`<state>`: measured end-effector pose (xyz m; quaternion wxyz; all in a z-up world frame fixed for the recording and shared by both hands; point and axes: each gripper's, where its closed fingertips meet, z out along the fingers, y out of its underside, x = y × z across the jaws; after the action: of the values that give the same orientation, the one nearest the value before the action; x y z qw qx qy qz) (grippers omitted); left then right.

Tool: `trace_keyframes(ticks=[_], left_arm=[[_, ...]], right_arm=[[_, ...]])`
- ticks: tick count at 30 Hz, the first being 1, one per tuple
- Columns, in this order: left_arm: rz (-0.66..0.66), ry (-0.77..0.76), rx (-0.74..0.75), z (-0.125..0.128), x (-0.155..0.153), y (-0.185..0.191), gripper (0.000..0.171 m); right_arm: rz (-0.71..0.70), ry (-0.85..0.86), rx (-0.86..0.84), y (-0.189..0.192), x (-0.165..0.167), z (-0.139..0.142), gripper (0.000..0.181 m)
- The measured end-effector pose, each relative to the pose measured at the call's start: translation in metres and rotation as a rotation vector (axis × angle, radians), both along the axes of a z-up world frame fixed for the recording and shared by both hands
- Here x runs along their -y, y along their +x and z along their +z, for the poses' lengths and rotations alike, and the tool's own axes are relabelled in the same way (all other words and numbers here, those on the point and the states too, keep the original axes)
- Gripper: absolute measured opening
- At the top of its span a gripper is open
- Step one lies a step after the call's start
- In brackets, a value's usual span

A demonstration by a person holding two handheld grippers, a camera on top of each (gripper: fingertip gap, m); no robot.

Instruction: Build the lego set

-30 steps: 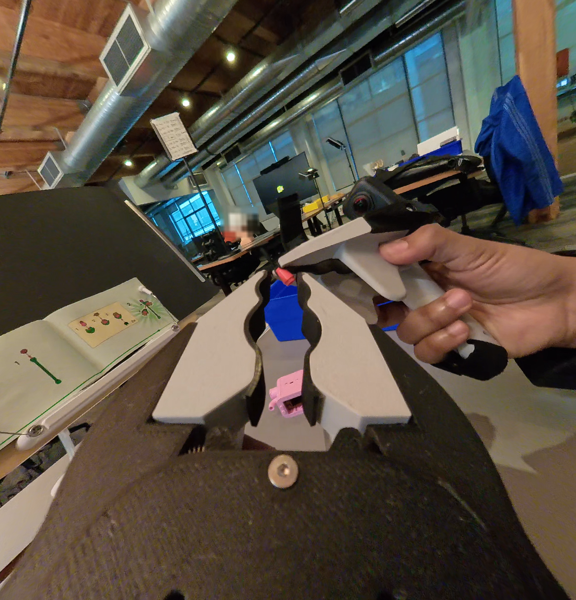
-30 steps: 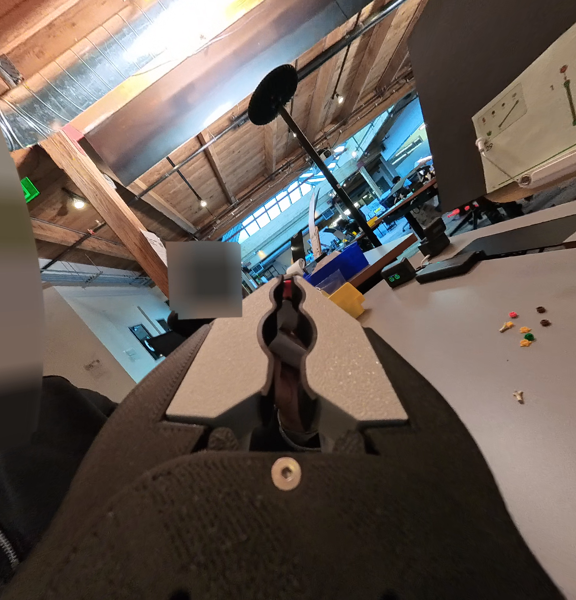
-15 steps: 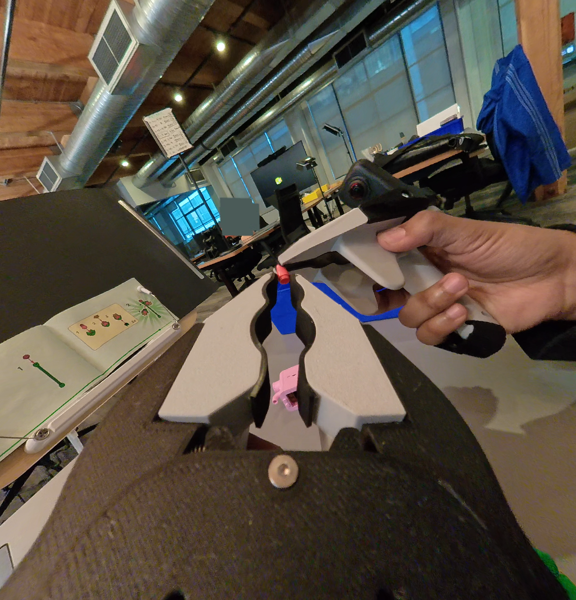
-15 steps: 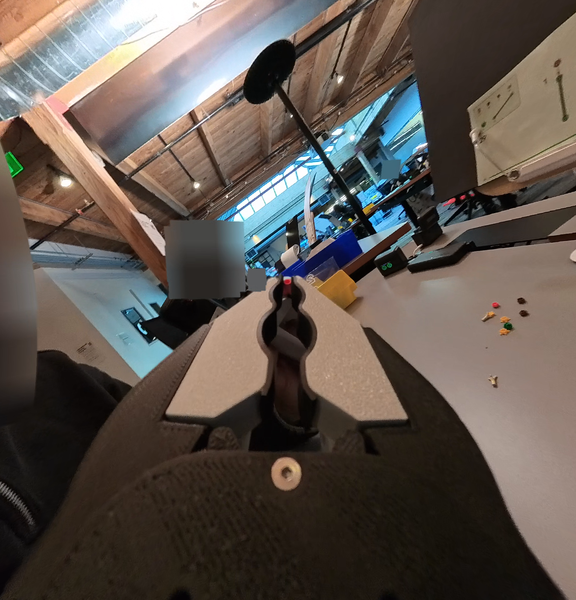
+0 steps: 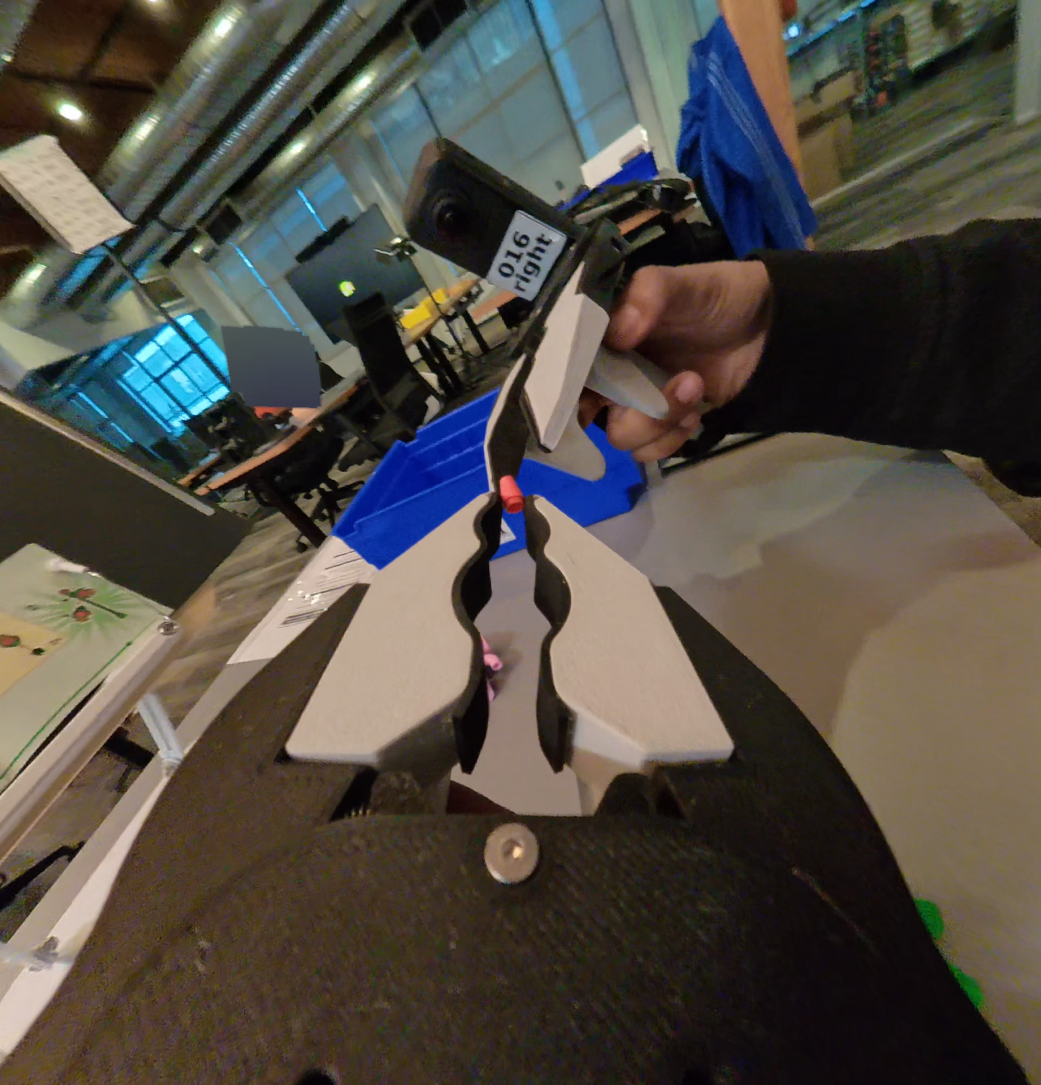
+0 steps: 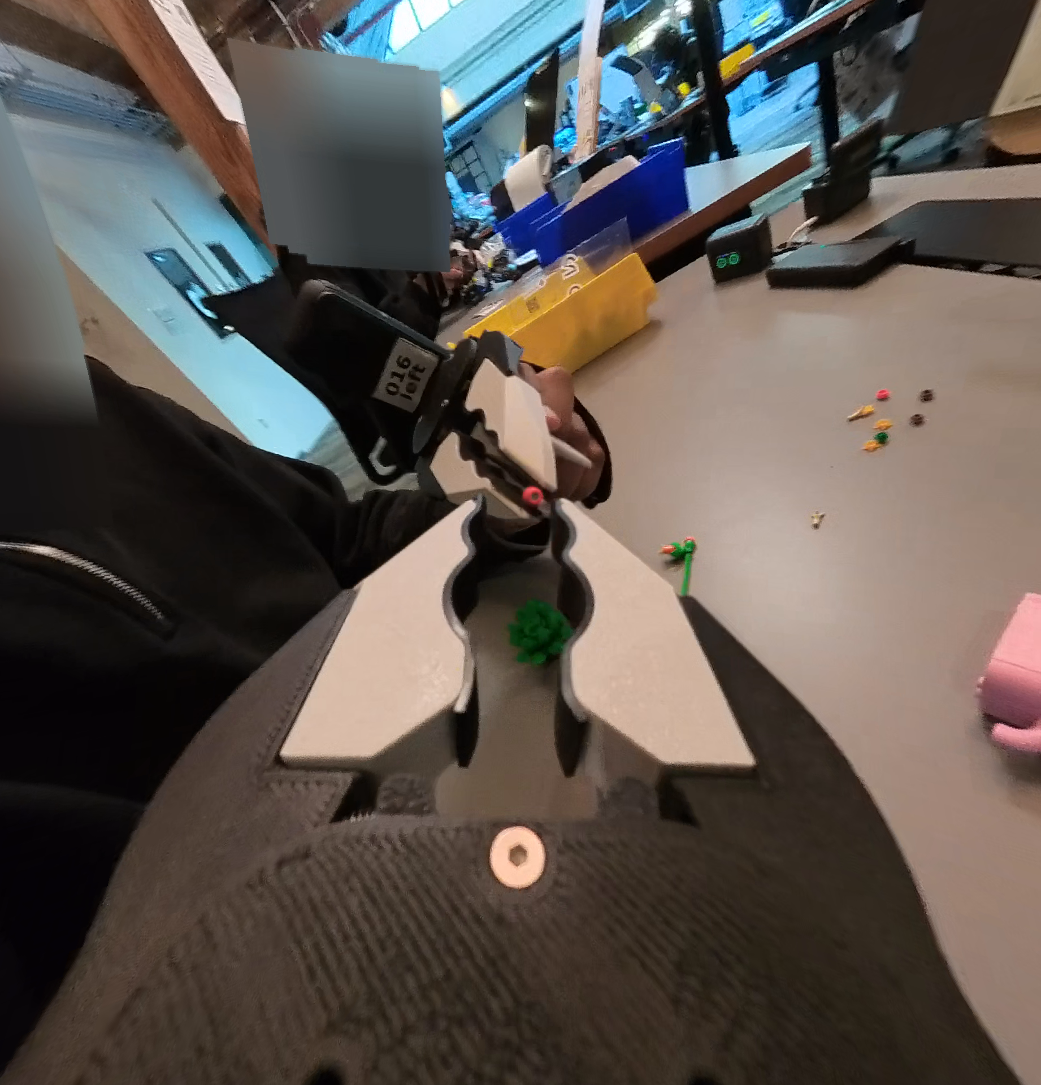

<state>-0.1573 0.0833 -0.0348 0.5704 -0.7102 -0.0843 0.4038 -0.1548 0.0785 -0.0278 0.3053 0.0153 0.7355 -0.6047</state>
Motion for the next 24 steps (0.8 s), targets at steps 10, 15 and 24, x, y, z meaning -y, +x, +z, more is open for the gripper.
trace_keyframes(ticks=[10, 15, 24], left_arm=[[-0.021, -0.082, 0.030, -0.016, -0.010, 0.000, 0.005], [0.020, -0.131, 0.026, -0.023, -0.010, -0.005, 0.005], [0.043, -0.131, 0.033, -0.026, -0.006, -0.010, 0.005]], right_arm=[[0.051, 0.079, 0.180, -0.005, -0.004, -0.019, 0.013], [0.064, 0.082, 0.220, -0.005, 0.000, -0.023, 0.005], [0.030, 0.080, 0.204, -0.010, 0.003, -0.024, 0.003]])
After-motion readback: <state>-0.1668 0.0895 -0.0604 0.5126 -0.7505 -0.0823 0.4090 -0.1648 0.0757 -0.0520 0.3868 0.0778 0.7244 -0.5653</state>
